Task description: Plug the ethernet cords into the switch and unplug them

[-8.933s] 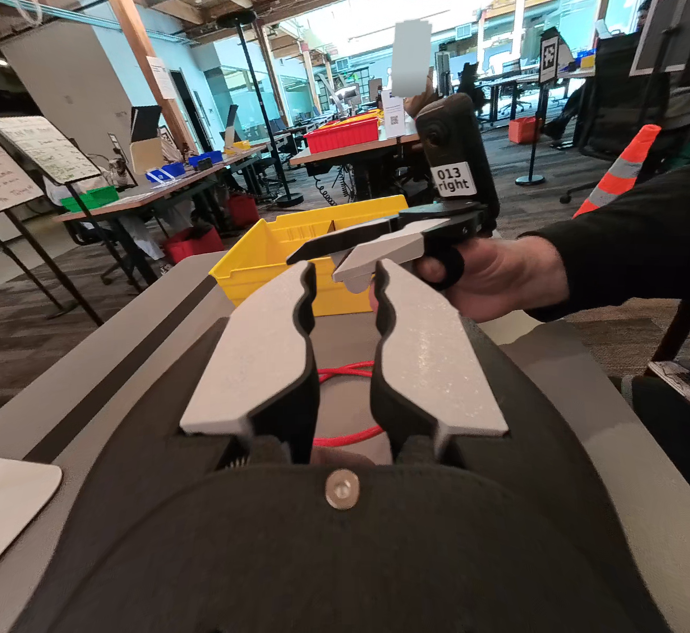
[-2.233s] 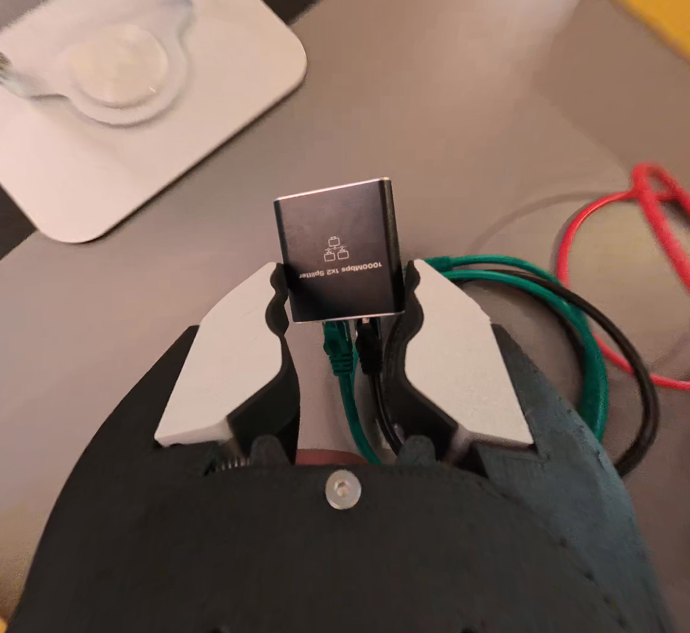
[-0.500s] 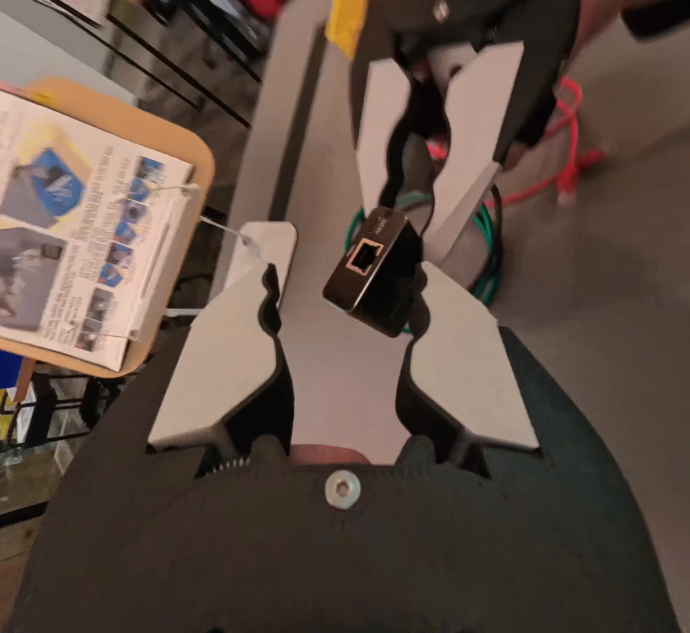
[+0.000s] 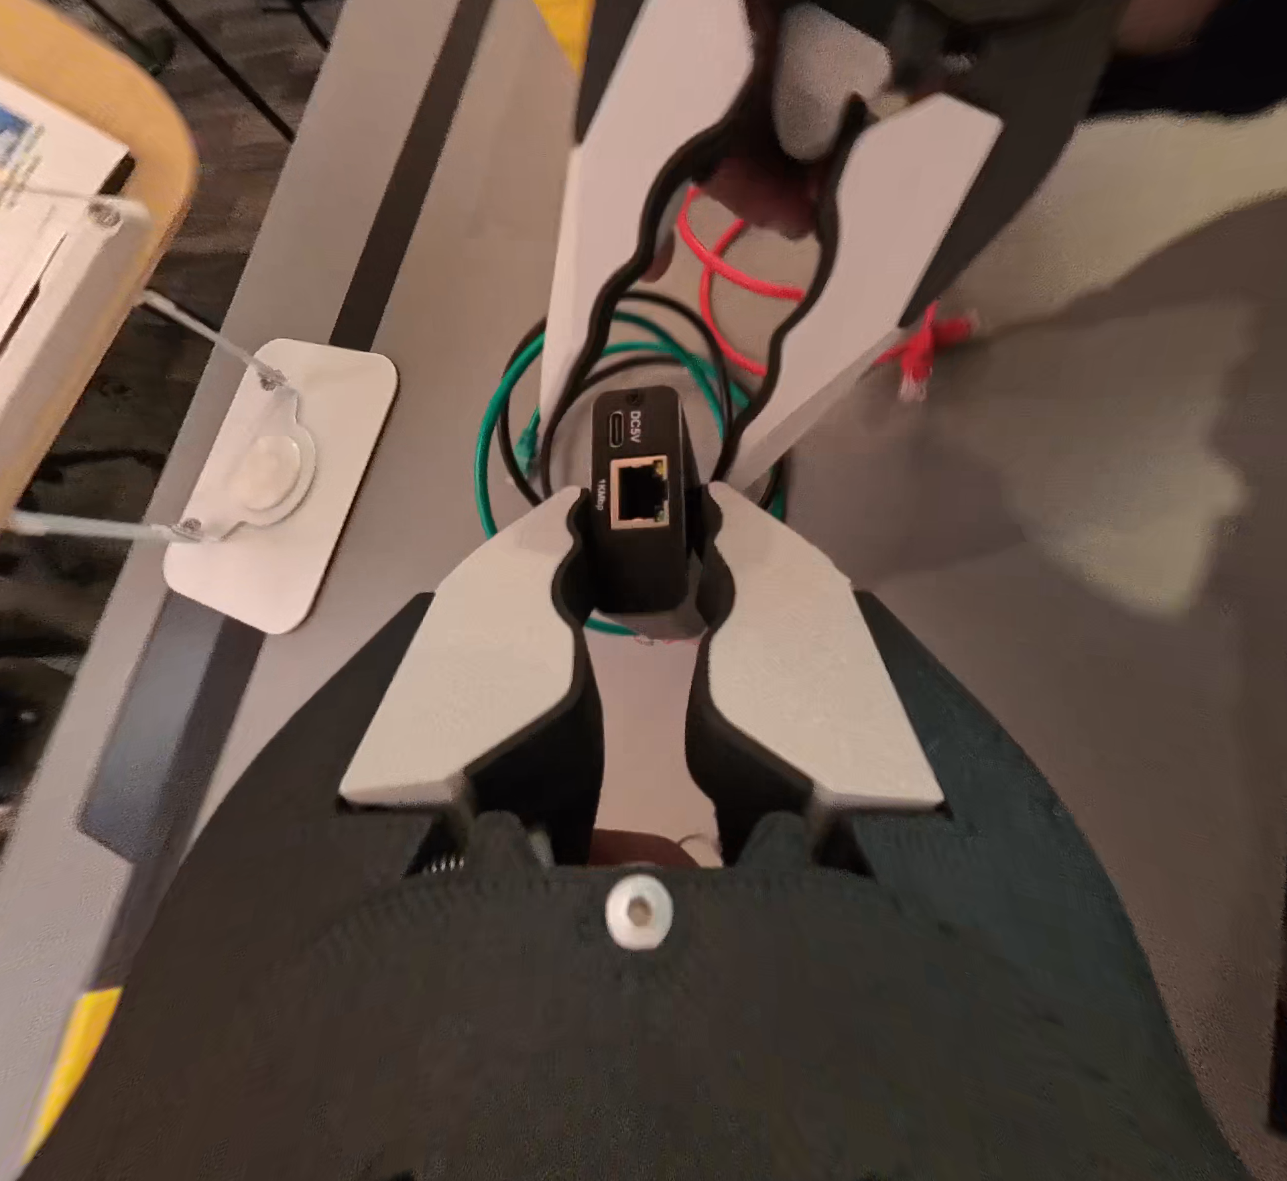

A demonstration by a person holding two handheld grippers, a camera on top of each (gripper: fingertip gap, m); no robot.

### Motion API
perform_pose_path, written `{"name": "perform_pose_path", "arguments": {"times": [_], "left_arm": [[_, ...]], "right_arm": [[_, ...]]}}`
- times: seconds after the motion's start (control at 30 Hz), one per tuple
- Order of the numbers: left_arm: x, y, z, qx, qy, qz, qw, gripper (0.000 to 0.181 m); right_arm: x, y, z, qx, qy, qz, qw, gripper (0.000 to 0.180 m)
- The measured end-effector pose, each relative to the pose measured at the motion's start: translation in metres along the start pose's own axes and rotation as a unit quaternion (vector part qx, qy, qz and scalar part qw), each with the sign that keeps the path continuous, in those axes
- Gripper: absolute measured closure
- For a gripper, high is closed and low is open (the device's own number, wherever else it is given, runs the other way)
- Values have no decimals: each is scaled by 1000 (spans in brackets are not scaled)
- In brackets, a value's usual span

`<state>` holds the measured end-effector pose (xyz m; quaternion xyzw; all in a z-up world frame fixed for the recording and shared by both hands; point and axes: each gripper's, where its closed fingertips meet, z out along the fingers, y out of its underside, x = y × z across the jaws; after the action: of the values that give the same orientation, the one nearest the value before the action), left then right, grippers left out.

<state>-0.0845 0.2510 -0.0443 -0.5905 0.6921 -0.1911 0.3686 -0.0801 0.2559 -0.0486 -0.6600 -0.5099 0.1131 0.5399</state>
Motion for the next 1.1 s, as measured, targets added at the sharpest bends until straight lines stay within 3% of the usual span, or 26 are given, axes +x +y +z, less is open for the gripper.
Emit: {"name": "perform_pose_path", "arguments": {"times": [0.1,0.23,0.4,0.6,0.73,0.9,0.93,1.03,1.1], "left_arm": [[-19,-6,-5,70,-24,-108,991,156],[-33,-20,-12,186,-13,-238,953,156],[-28,-35,-10,269,28,-344,899,156],[-27,-38,-9,352,39,-443,823,156],[-24,-32,-4,367,47,-465,804,156],[-19,-28,-2,372,59,-460,804,155],[-18,-28,-2,369,52,-448,813,152],[-15,-30,-7,361,36,-392,845,145],[-12,-27,-4,331,0,-330,884,140]], "right_arm": [[14,1,-6,5,59,-1,998,113],[13,3,-6,16,98,36,994,103],[14,12,5,0,159,19,987,106],[23,19,2,-49,250,-73,964,126],[22,25,0,-55,248,-66,965,131],[16,29,0,-49,213,-50,974,136],[15,30,-1,-49,202,-48,977,155],[8,30,-2,-38,160,-30,986,157],[5,30,-2,-35,138,-23,990,157]]}}
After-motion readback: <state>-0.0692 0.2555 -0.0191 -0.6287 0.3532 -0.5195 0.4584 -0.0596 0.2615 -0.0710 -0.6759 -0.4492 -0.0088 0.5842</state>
